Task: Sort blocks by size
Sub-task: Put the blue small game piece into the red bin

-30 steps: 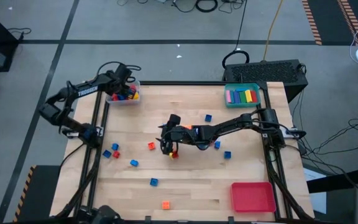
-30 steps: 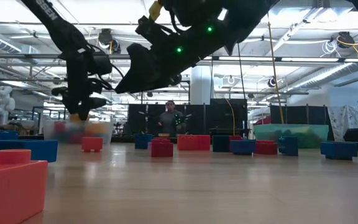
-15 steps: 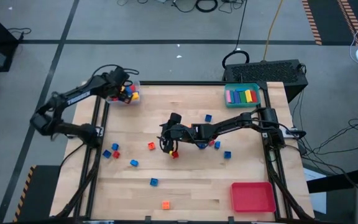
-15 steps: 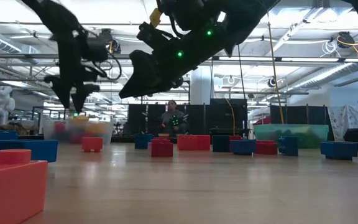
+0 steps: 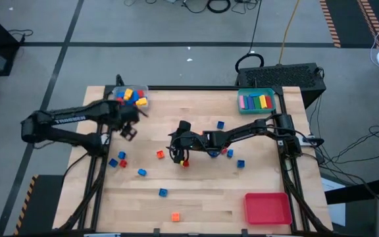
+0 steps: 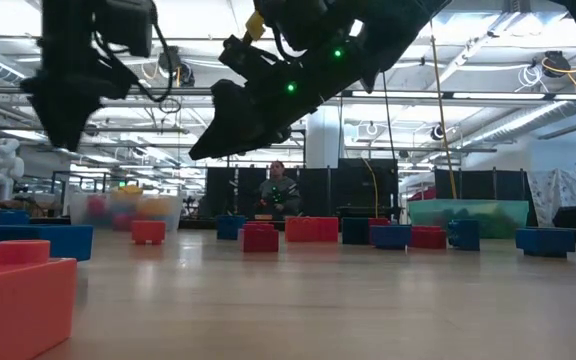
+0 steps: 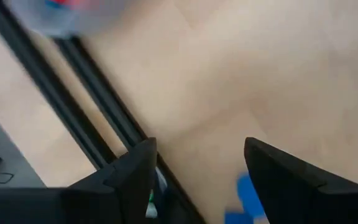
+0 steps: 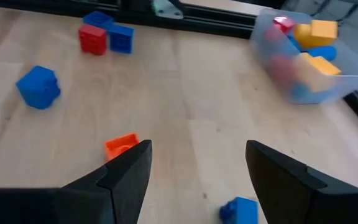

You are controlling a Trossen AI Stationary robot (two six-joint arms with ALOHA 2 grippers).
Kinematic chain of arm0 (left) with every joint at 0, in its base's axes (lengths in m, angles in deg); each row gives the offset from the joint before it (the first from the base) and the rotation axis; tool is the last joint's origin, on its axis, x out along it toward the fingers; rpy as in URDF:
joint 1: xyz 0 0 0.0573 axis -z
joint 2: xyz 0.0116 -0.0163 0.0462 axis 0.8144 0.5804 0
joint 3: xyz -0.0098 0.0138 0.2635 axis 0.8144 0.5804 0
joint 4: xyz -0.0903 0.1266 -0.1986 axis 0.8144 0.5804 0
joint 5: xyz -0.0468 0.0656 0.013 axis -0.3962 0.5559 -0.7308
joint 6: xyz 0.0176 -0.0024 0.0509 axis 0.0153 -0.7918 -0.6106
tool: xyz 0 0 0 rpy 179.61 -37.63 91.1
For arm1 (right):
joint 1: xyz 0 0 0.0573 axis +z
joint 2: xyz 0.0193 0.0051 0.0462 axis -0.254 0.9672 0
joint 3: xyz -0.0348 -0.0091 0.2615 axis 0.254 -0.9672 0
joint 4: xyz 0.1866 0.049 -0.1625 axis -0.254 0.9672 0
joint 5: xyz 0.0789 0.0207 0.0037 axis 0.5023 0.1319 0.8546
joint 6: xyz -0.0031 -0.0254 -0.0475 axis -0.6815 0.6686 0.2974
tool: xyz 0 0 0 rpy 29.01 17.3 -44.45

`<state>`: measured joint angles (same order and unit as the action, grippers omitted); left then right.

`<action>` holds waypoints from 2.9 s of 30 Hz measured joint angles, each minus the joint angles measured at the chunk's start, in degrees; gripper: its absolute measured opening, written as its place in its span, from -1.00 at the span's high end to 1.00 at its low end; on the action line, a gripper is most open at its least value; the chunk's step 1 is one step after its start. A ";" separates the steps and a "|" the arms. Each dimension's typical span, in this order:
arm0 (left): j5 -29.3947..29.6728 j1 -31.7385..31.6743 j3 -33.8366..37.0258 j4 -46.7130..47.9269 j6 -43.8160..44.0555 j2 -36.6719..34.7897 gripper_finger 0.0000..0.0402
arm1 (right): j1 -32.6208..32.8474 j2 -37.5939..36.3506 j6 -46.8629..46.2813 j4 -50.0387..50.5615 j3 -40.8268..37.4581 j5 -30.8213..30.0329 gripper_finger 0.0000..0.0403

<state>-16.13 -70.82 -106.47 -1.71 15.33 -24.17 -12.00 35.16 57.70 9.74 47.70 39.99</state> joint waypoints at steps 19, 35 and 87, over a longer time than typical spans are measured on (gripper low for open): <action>-17.54 27.96 5.40 2.34 1.69 3.69 -0.20 | 0.39 0.00 0.16 1.55 0.00 3.65 -0.23; -20.77 33.31 5.38 3.53 -5.34 26.08 -0.20 | 1.08 0.00 0.14 2.11 0.00 5.11 -0.23; -2.65 31.47 -15.55 5.05 2.10 36.33 -0.20 | 2.64 -19.18 0.62 28.59 -0.05 -1.81 -0.23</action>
<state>-18.78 -39.35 -122.02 3.34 17.43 12.16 -9.35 15.97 58.32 38.33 47.65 38.18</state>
